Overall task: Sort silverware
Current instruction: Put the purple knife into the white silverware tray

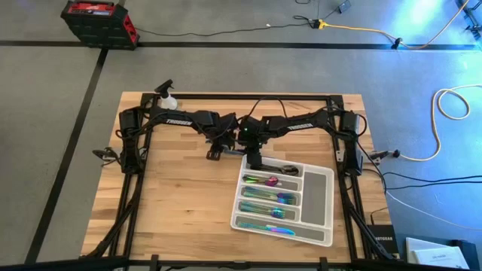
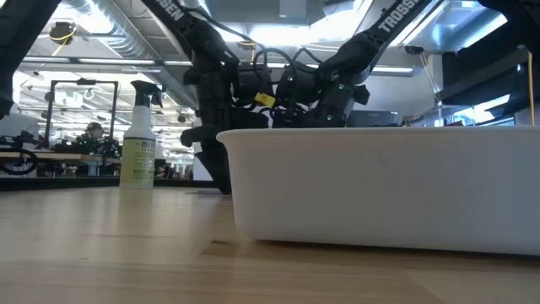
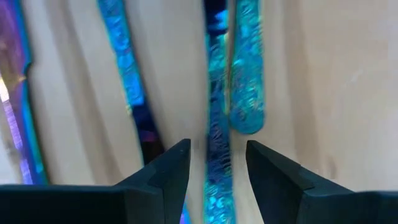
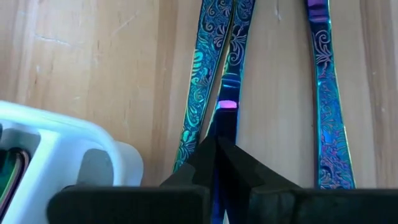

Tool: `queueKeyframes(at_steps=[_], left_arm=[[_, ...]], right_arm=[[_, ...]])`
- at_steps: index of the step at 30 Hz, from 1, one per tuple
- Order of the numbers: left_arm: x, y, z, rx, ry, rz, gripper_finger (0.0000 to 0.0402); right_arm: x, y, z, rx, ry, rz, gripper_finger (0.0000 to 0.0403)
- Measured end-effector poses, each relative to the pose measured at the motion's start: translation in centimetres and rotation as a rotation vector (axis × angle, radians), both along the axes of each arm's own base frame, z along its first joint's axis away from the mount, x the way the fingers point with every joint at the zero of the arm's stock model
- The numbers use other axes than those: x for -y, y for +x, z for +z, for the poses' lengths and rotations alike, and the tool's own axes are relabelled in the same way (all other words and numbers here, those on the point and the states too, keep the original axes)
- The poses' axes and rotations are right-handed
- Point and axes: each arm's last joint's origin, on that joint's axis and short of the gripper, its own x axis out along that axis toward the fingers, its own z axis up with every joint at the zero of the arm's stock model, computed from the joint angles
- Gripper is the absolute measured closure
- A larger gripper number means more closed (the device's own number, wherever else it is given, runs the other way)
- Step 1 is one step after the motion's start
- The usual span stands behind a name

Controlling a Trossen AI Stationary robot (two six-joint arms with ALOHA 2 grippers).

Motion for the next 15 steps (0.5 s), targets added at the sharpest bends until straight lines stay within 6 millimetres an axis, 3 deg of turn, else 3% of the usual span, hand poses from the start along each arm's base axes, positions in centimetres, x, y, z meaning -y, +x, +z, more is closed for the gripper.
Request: queueKeyframes(at_steps=[15], left_arm=[[0.3,-0.7,-1.2,-0.015,0.019,0.007,0.0262]], right_arm=[[0.0,0.0,0.0,0.002,0.002,0.003,0.0402]])
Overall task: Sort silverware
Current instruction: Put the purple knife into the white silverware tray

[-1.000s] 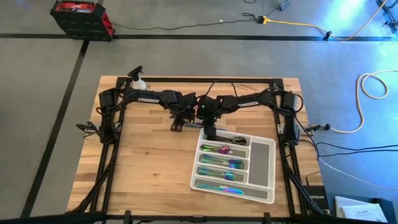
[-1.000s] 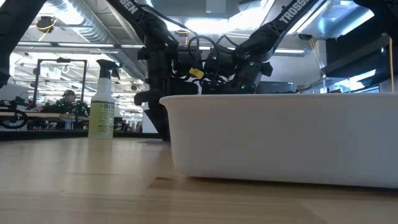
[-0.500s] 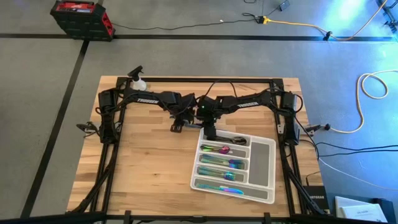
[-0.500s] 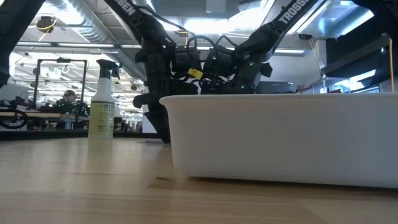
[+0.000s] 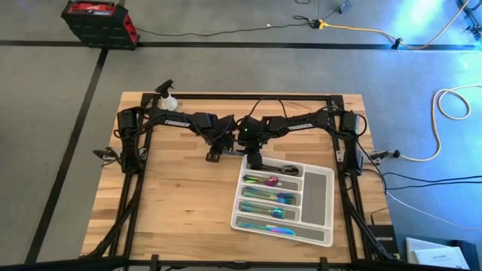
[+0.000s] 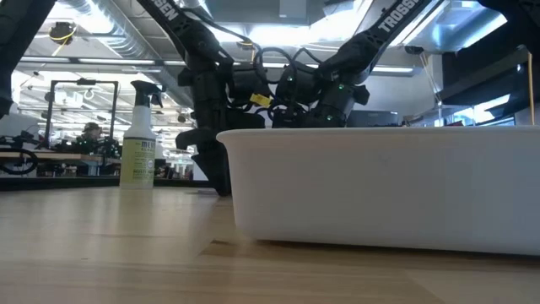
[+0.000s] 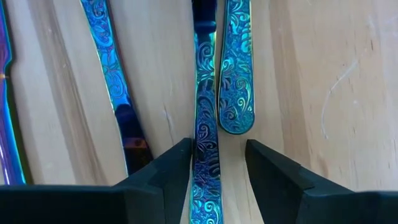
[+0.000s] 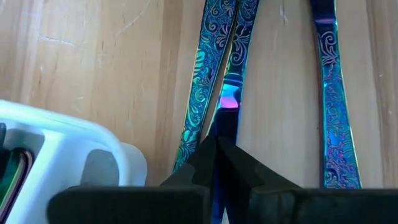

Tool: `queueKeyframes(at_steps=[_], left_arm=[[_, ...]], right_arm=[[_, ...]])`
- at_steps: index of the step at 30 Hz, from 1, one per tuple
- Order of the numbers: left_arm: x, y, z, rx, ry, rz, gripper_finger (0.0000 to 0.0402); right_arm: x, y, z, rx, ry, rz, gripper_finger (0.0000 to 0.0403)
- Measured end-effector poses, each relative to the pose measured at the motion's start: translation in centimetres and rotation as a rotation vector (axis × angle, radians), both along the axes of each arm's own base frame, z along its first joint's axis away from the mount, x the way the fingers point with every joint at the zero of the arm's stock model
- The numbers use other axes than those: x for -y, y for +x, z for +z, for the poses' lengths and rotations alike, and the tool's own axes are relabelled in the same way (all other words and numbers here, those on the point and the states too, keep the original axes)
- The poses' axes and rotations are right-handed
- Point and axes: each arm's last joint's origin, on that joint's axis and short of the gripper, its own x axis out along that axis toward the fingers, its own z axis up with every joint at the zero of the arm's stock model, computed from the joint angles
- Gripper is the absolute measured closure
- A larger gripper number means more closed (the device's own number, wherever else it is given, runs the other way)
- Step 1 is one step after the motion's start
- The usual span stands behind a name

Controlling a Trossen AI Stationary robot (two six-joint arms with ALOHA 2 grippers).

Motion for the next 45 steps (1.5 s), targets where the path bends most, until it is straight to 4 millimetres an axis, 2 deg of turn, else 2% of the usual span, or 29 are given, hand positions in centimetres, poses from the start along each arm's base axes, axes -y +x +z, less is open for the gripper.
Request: queueKeyframes(at_steps=[8,12,21,34,38,45], left_arm=[[0.0,-0.1,-0.2,-0.022,0.03,0.009,0.0327],[0.0,-0.1,-0.2,-0.025,0.037,0.008,0.0344],[0.0,-0.2,-0.3,-0.033,0.027,0.052,0.0349],[0.1,-0.9,0.5,-0.067,0.036,0.11,0.0349],[0.0,-1.1,0.7,-0.076,0.064,0.121,0.0349],[0.0,-1.3,0.8,-0.09,0.057,0.124,0.0349]], right_arm=[[0.0,0.0,0.0,0.0,0.002,0.002,0.0402],[0.0,0.0,0.0,0.003,0.006,0.004,0.0402],[-0.1,-0.1,0.6,0.013,0.021,0.012,0.0402],[-0.5,-2.0,5.9,0.045,-0.009,-0.003,0.0402],[-0.6,-2.5,6.7,0.033,-0.045,-0.023,0.0402],[-0.4,-2.0,7.2,0.103,-0.067,-0.027,0.0402]])
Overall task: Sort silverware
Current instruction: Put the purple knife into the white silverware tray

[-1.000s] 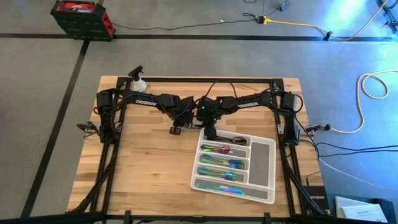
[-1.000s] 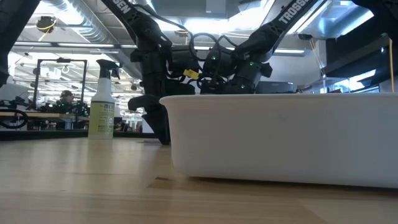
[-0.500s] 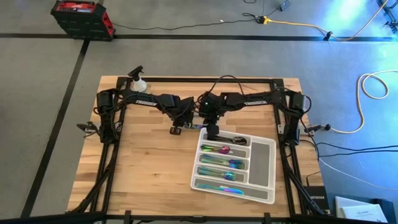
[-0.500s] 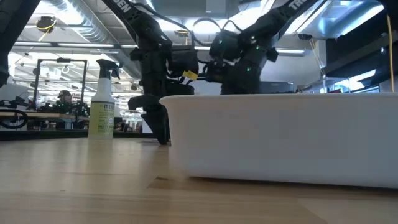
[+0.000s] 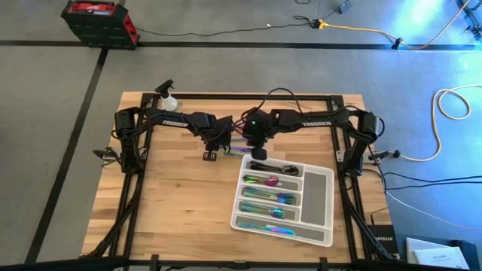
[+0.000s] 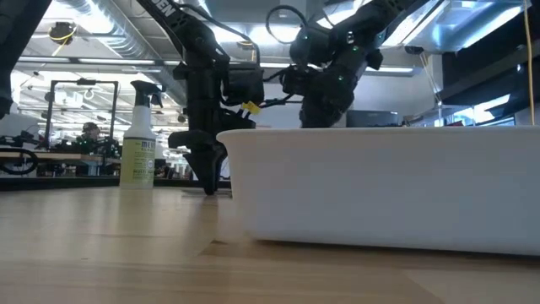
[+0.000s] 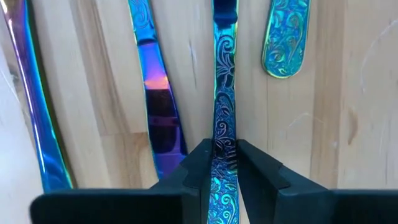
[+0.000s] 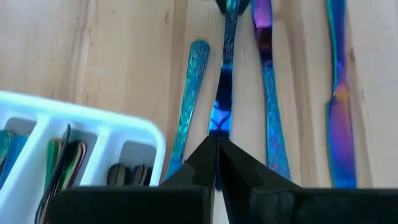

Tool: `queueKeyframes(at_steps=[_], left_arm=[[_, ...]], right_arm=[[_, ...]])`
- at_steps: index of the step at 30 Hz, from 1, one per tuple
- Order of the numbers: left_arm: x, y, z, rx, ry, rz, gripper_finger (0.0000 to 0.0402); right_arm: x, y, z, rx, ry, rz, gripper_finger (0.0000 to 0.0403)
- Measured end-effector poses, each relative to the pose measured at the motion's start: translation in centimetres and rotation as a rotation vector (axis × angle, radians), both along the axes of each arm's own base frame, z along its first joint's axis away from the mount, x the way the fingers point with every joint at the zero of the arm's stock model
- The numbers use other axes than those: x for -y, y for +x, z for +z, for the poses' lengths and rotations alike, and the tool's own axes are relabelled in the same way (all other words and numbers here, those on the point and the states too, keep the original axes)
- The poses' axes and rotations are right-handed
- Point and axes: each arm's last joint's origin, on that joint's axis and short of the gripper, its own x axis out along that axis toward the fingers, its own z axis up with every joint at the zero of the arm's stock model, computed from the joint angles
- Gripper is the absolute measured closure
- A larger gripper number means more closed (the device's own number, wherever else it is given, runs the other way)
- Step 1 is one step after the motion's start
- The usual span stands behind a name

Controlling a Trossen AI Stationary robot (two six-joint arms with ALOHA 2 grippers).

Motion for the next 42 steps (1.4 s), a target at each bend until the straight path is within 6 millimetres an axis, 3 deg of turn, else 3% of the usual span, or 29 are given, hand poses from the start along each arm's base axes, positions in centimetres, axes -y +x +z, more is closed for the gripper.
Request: queueKeyframes(at_steps=[17,36,42], left_arm=[[0.2,0.2,0.2,0.044,-0.108,0.034,0.0349],[0.3,0.0,0.1,0.023,-0.126,0.094,0.0349],[0.3,-0.2,0.2,0.006,-0.131,0.102,0.0349]], right_arm=[[0.2,0.3,0.0,0.058,-0.101,0.116,0.0402],[0.2,-0.4,-1.0,-0.021,-0.245,0.199,0.0402],[0.3,-0.8,0.4,-0.015,-0.343,0.176,0.0402]])
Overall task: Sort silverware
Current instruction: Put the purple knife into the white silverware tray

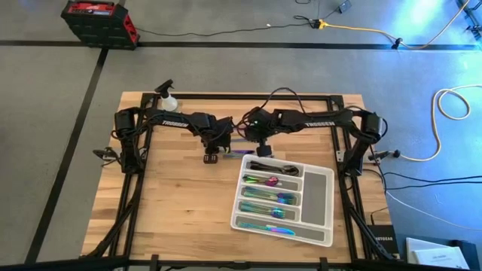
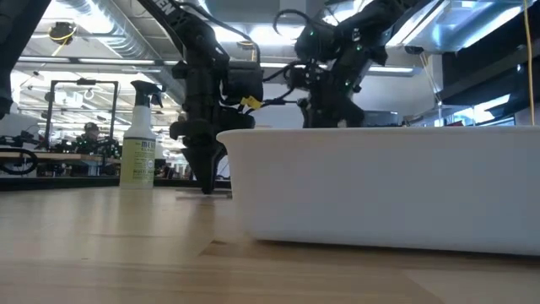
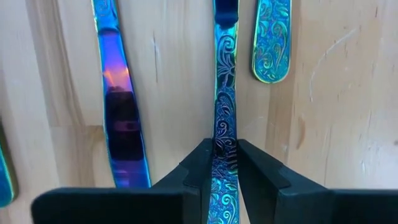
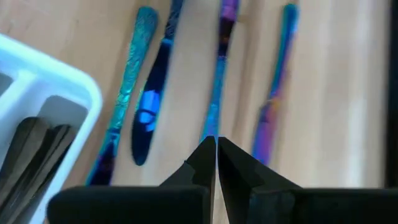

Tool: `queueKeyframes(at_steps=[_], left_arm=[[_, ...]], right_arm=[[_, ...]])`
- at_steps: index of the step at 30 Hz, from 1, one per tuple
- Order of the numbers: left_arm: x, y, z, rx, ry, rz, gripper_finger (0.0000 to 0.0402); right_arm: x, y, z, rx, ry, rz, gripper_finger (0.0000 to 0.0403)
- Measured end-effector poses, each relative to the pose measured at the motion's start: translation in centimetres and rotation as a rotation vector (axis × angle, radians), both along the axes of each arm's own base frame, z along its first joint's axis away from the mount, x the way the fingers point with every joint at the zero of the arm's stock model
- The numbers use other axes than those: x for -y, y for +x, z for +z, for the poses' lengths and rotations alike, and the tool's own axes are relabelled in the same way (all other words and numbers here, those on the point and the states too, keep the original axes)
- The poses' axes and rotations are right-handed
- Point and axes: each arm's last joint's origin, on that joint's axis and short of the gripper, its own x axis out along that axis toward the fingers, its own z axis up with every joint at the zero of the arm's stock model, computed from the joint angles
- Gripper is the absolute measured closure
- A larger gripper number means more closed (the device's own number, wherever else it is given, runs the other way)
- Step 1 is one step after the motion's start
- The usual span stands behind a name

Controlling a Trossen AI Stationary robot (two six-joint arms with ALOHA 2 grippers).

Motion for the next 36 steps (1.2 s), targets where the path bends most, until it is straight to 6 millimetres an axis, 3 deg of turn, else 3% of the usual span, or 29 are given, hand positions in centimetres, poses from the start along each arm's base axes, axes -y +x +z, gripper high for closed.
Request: queueKeyframes(at_steps=[11,17,28,36], left_arm=[[-0.6,1.5,2.4,0.056,0.057,0.01,0.0349],[-0.9,2.4,3.8,0.096,0.083,0.017,0.0349],[-1.0,3.2,6.3,0.104,0.108,0.074,0.0349],[0.6,4.9,10.0,0.199,0.144,0.117,0.0349]], right_arm=[[0.1,-1.0,2.4,0.052,-0.052,-0.015,0.0402],[1.1,-2.4,5.1,0.101,-0.167,-0.119,0.0402],[4.1,-8.4,10.8,0.182,-0.249,-0.378,0.0402],[5.0,-12.9,13.6,0.21,-0.274,-0.486,0.0402]])
